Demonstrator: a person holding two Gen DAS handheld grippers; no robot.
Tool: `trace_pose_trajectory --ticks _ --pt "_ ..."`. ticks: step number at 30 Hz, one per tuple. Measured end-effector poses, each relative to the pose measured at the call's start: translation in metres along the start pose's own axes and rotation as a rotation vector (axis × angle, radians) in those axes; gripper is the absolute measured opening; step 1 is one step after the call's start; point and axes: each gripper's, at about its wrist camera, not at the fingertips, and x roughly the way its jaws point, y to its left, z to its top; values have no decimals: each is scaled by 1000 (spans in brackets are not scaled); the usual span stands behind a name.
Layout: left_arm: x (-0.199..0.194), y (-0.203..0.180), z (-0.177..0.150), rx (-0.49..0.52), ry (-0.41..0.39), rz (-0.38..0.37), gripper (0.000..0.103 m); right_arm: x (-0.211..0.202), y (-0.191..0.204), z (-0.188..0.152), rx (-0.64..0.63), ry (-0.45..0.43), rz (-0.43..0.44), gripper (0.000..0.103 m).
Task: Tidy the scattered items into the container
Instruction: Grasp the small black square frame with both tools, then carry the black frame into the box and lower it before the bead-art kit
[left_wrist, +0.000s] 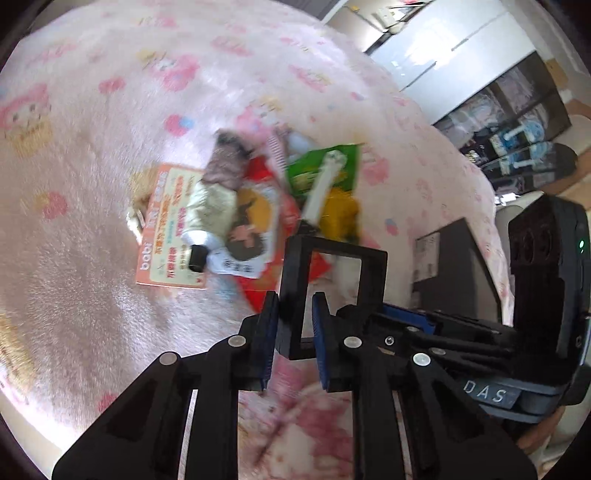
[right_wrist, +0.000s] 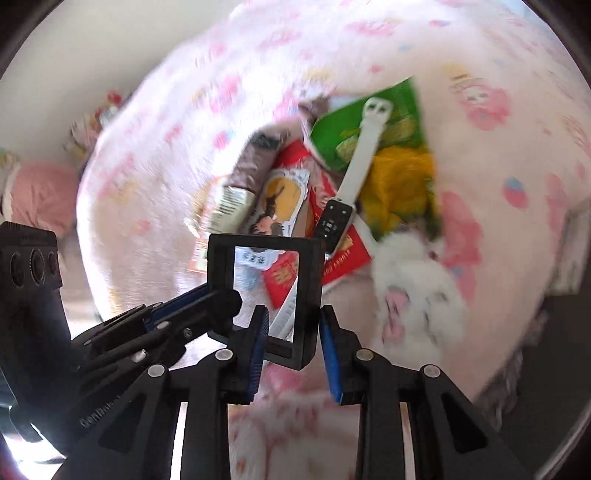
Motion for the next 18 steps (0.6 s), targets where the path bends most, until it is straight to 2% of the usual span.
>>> trace_pose_trajectory --ticks 4,7,10,14,18 --pt "-24 -50 -11 107 -21 -55 16 -62 -5 -32 43 -137 -5 25" --pt "-30 -94 -25 185 -8 -123 18 -117 -24 -65 84 -241 -42 25" --pt "-20 -144 -45 283 36 -174 18 -154 -51 -89 149 -305 -73 25" --pt "4 -203 -71 382 128 -258 18 -194 -97 -143 273 -372 -141 25" --pt "27 -256 -89 474 176 -287 18 -210 -138 -176 375 -411 -169 25"
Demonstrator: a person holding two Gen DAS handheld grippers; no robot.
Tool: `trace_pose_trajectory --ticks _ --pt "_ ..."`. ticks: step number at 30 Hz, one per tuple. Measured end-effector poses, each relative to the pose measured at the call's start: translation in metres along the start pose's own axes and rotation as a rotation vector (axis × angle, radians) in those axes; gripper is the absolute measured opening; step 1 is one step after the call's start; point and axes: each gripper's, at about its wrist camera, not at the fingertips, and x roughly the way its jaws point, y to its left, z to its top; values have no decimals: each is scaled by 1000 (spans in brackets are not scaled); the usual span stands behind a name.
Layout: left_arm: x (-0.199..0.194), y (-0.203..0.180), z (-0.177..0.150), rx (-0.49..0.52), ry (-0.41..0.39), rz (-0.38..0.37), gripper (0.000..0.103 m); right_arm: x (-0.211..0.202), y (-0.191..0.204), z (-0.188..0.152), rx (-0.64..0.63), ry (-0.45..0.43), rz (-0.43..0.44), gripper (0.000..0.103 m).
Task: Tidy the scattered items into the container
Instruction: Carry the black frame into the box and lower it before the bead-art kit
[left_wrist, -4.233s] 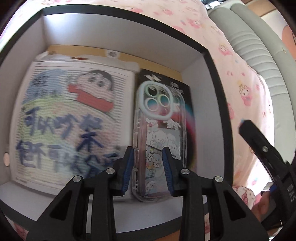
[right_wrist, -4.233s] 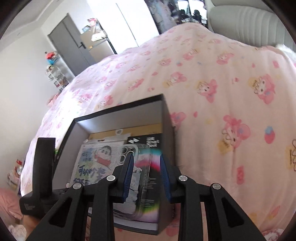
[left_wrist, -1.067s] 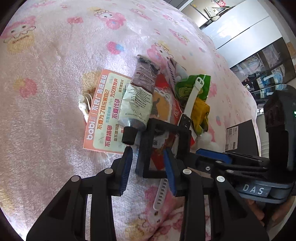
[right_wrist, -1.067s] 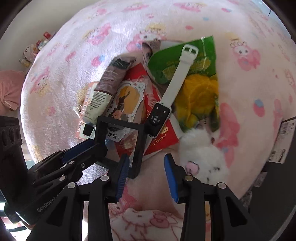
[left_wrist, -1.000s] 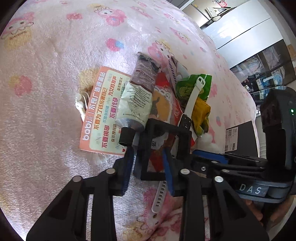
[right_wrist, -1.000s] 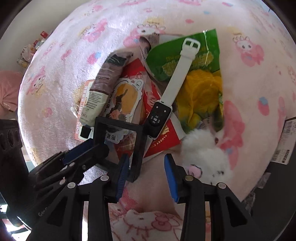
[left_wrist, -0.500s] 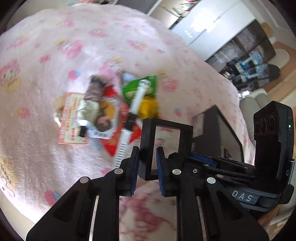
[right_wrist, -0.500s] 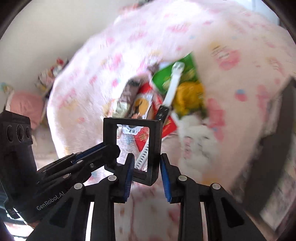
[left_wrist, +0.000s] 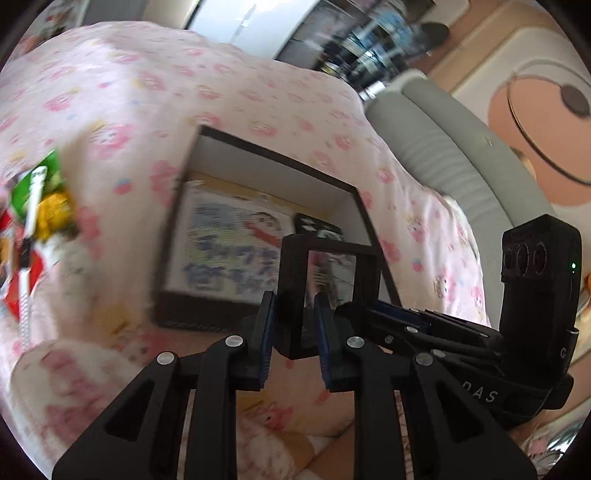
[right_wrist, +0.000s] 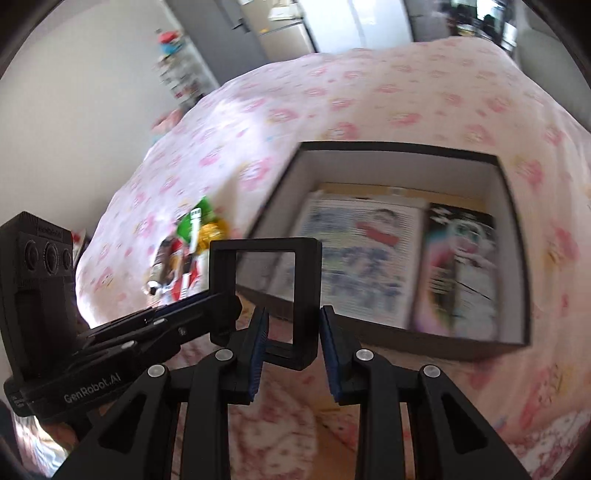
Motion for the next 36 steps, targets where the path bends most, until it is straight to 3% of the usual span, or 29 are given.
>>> trace_pose_trajectory --ticks 5,10,18,23,27,30,34,36 --pt "51 -31 23 48 72 71 18 5 -43 12 34 -26 -72 24" --pt "91 -13 47 -1 190 113 18 43 -63 48 -48 77 -82 23" --pt "128 19 47 -94 371 222 18 106 -89 60 -31 232 20 23" --pt "136 22 40 -83 422 287 18 114 -87 46 -58 258 48 23" --pt "133 25 35 -114 395 322 18 108 -103 38 3 240 48 23" --pt "125 9 36 -58 335 298 19 91 -116 40 12 170 2 23" --pt "136 -15 39 -7 335 219 19 77 -126 44 57 89 -39 23" --pt "140 -25 38 15 320 236 19 75 -128 45 64 68 -61 23"
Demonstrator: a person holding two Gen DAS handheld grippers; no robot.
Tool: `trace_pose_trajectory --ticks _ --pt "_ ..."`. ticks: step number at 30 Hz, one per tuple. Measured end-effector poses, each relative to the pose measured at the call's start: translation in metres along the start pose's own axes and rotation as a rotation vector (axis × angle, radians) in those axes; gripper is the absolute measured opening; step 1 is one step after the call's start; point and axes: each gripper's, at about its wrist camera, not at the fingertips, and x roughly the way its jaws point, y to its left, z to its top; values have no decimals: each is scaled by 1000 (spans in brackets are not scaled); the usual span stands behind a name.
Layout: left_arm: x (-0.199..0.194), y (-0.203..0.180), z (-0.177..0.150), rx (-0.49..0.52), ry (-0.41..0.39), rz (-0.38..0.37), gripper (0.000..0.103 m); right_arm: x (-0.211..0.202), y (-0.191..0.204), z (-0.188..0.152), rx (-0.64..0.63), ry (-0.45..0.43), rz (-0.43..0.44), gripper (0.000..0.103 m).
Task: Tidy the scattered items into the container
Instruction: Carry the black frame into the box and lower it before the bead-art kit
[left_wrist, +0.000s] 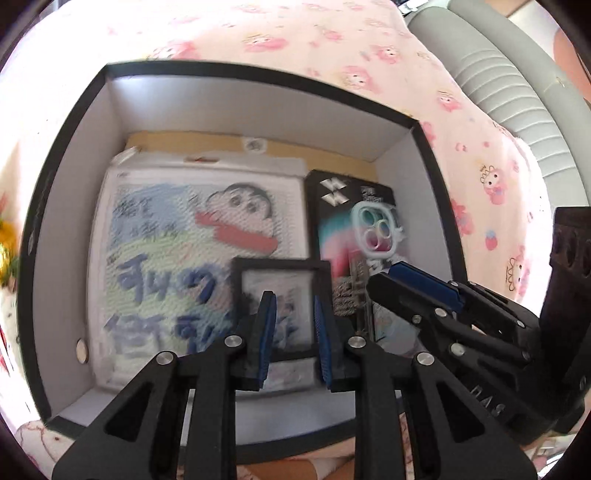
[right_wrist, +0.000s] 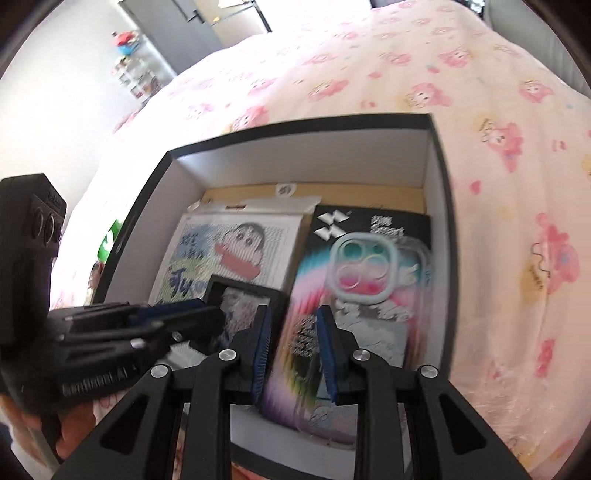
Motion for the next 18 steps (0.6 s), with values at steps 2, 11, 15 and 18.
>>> trace_pose_trajectory --ticks 2,11,15,18 --pt "-2 -5 -1 4 -30 40 19 -4 1 -1 -9 -27 -24 23" --pt "29 0 -13 -15 83 -63 18 -16 -8 9 1 -104 -123 23" --pt "17 8 -21 -40 71 56 20 -14 -7 5 -7 -85 -114 23" --pt "6 23 -28 -62 73 128 20 -13 -3 5 -24 -89 -128 23"
